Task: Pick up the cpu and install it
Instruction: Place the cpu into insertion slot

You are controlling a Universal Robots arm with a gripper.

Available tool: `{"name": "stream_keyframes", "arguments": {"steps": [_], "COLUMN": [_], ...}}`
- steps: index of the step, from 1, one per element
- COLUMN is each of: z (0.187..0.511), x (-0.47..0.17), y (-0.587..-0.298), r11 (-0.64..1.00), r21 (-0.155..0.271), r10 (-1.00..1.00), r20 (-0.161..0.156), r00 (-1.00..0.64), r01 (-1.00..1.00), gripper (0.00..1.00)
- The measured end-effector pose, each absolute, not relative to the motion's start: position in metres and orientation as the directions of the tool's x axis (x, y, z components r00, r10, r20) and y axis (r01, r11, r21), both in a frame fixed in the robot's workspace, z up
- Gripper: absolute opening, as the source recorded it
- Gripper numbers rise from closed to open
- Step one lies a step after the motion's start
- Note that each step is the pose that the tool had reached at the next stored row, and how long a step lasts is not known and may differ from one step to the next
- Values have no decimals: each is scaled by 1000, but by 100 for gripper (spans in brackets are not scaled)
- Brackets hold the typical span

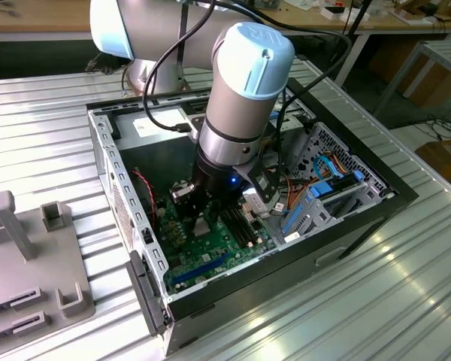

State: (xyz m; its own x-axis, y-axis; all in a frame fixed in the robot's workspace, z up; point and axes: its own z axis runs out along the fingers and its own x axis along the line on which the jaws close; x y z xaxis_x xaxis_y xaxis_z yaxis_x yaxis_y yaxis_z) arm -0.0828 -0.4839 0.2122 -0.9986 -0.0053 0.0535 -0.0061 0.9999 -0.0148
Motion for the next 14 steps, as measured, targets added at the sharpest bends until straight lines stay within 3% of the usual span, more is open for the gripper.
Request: {"name": "stream_keyframes", "arguments": {"steps": [1,2,6,8,14], "z": [212,212,214,215,215], "x": [-83,-83,-83,-83,-83], "y": [-484,-484,-484,-484,-484], "r11": [1000,1000,1000,1000,1000], "r21": [-15,-15,-15,-15,-15], "r10": [-5,-5,-6,-6,-6], "r20": [53,53,54,53,53], "r00": [-999,-999,-999,-999,-999], "r01": [-6,-6,-6,-6,-6], "gripper": [43,43,18,13,11]}}
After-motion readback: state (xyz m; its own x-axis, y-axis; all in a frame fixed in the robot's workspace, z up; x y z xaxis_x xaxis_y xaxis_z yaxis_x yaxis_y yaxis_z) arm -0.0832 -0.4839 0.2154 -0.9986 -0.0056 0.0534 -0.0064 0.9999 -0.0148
